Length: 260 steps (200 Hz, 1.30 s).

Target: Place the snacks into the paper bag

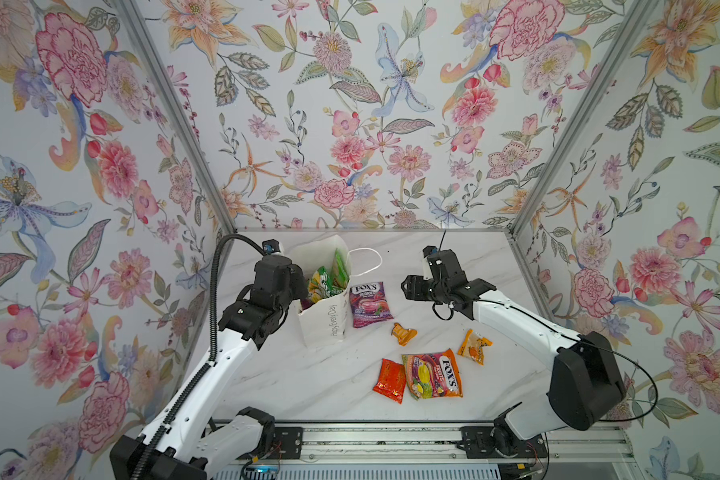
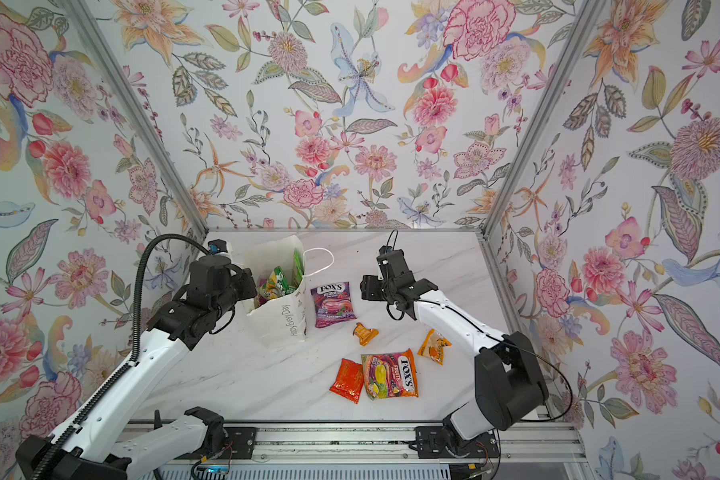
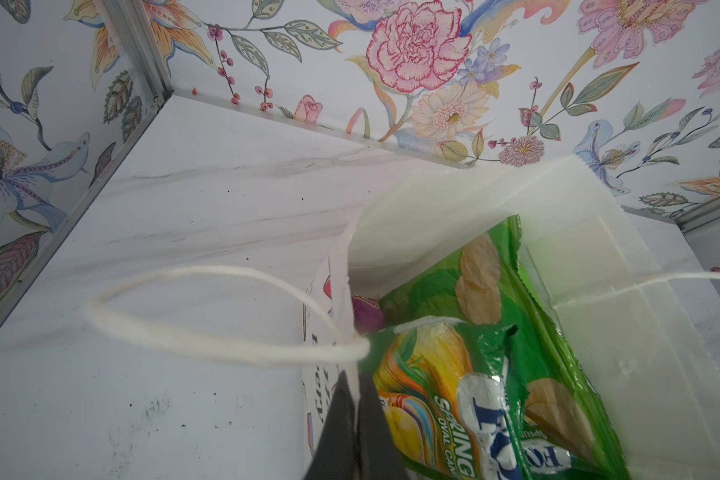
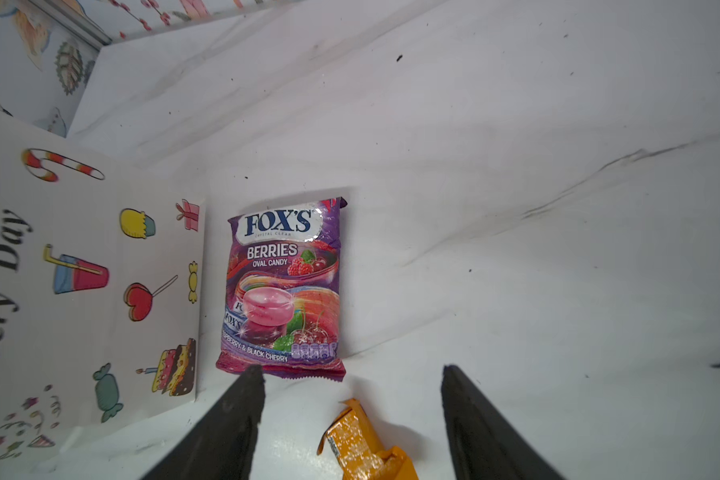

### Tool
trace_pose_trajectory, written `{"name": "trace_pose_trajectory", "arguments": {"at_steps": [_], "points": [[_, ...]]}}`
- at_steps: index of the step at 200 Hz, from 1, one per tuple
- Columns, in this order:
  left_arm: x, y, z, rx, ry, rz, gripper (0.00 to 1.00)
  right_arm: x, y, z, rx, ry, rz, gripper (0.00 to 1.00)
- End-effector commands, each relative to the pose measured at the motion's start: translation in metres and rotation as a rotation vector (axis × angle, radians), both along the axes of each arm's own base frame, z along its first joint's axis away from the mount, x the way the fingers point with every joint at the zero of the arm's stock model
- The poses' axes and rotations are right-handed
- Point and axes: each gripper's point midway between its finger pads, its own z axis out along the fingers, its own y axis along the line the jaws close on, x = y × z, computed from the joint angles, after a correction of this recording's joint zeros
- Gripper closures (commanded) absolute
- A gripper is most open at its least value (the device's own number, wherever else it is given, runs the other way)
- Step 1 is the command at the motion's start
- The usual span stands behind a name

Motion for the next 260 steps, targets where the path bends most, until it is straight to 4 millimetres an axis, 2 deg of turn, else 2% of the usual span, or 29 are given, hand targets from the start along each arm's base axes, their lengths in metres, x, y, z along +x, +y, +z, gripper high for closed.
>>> {"name": "trace_pose_trajectory", "arguments": {"at_steps": [1, 26, 68, 80, 83, 94, 130, 156, 185, 206, 224, 245, 260], "points": [[0.002, 0.012, 0.021, 0.026, -0.102, 0.027, 1.00, 0.012, 0.023, -0.015, 0.003, 0.008, 0.053, 0.29], [0.002, 0.018, 0.019, 0.023, -0.095, 0.030, 1.00, 0.020, 0.046, -0.043, 0.022, 0.093, 0.077, 0.25], [0.001, 0.022, 0.022, 0.038, -0.106, 0.037, 1.00, 0.016, 0.088, -0.078, 0.000, 0.175, 0.138, 0.20], [0.001, 0.023, 0.022, 0.036, -0.107, 0.040, 1.00, 0.018, 0.089, -0.089, -0.014, 0.204, 0.132, 0.21], [0.000, 0.023, 0.022, 0.035, -0.106, 0.038, 1.00, 0.010, 0.099, -0.091, -0.019, 0.212, 0.157, 0.21], [0.000, 0.024, 0.023, 0.035, -0.108, 0.041, 1.00, 0.003, 0.106, -0.099, -0.021, 0.239, 0.178, 0.22], [-0.001, 0.027, 0.024, 0.035, -0.114, 0.051, 1.00, -0.023, 0.114, -0.110, -0.039, 0.268, 0.243, 0.24], [-0.001, 0.027, 0.025, 0.030, -0.115, 0.054, 1.00, -0.051, 0.122, -0.111, -0.038, 0.295, 0.289, 0.29], [-0.002, 0.031, 0.025, 0.030, -0.117, 0.071, 1.00, -0.087, 0.142, -0.108, 0.001, 0.319, 0.353, 0.38], [-0.002, 0.033, 0.025, 0.026, -0.117, 0.078, 1.00, -0.098, 0.151, -0.090, 0.056, 0.297, 0.384, 0.41], [-0.002, 0.033, 0.024, 0.023, -0.114, 0.081, 1.00, -0.091, 0.149, -0.067, 0.062, 0.224, 0.391, 0.38], [-0.003, 0.033, 0.024, 0.020, -0.116, 0.083, 1.00, -0.066, 0.129, -0.048, 0.028, 0.139, 0.348, 0.17], [-0.004, 0.034, 0.026, 0.021, -0.121, 0.087, 1.00, -0.046, 0.113, -0.043, 0.016, 0.128, 0.318, 0.17]]}}
